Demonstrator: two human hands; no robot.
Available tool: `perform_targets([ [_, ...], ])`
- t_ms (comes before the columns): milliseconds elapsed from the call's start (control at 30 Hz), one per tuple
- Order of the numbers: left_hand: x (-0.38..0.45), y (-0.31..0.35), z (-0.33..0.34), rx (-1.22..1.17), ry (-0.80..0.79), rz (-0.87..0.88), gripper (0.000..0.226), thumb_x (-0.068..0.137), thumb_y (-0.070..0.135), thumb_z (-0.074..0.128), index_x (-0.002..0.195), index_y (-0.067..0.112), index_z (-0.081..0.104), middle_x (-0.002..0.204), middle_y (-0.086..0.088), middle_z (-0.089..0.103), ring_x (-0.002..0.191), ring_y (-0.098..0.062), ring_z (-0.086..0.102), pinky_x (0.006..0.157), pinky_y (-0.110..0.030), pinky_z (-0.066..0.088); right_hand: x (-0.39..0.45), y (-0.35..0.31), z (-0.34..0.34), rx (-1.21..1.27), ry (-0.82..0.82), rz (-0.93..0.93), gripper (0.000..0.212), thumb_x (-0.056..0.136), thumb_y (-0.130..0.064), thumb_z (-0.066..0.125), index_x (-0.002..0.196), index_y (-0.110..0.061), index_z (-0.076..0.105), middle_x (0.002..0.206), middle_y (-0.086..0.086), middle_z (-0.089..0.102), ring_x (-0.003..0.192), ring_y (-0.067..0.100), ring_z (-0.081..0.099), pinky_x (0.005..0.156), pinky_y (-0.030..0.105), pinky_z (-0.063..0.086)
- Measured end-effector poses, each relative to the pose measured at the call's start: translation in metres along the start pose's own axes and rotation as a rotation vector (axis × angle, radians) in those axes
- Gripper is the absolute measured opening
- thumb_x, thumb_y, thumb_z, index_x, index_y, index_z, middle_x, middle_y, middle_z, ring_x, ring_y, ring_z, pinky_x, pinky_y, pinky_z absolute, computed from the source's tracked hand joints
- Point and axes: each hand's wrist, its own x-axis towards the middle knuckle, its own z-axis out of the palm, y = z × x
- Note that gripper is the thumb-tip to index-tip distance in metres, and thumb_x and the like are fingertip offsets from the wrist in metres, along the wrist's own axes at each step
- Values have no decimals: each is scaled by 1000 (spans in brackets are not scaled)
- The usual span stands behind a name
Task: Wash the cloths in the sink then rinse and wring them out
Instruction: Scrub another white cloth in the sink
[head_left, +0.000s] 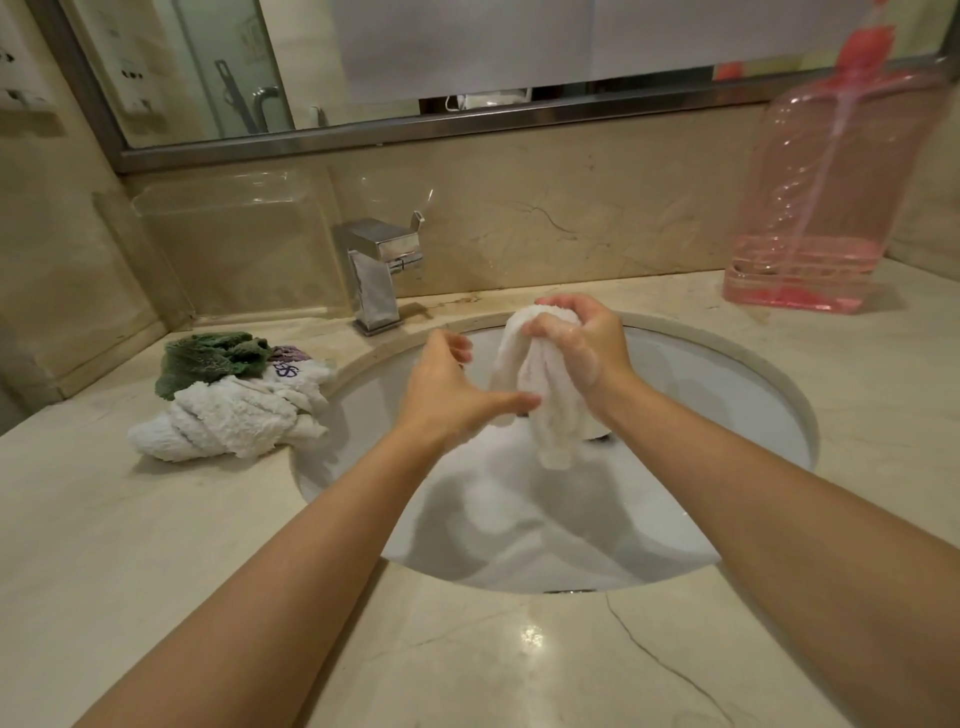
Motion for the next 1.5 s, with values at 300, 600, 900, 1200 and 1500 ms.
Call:
perform_targets([
  [300,5,-7,10,-276,-216,93,111,42,26,95,136,28,37,115,7,65,105,-10,64,86,-35,57,-10,-15,29,663,-286,244,43,50,-17,68,91,-5,58,81,8,59,78,23,59,72,32,49],
  [600,-3,7,-2,205,25,69,36,71,11,75,102,22,60,82,7,61,77,-14,56,63,-23,43,6,-13,2,198,-222,206,54,68,-43,46,102,-5,65,97,11,66,93,26,60,74,36,47],
  [900,3,7,-12,721,130,944,23,75,21,77,92,13,65,90,-7,61,92,-28,55,91,-52,44,-2,1,-38,271,-1050,785,86,70,-62,72,129,-1,58,130,27,56,124,46,50,100,58,44],
  [1200,0,6,-11,869,-221,892,42,81,20,71,117,15,49,116,-7,60,98,-28,60,69,-37,51,-4,-7,-26,-420,-1160,719,58,62,-17,86,112,-11,59,96,5,67,87,16,66,80,31,56],
  [1500,8,-8,2,968,-356,256,27,78,35,70,94,15,62,87,-8,64,76,-25,60,63,-32,46,-24,-2,22,-1310,-690,114,28,72,-19,81,79,-12,54,85,6,58,70,24,54,56,26,41],
])
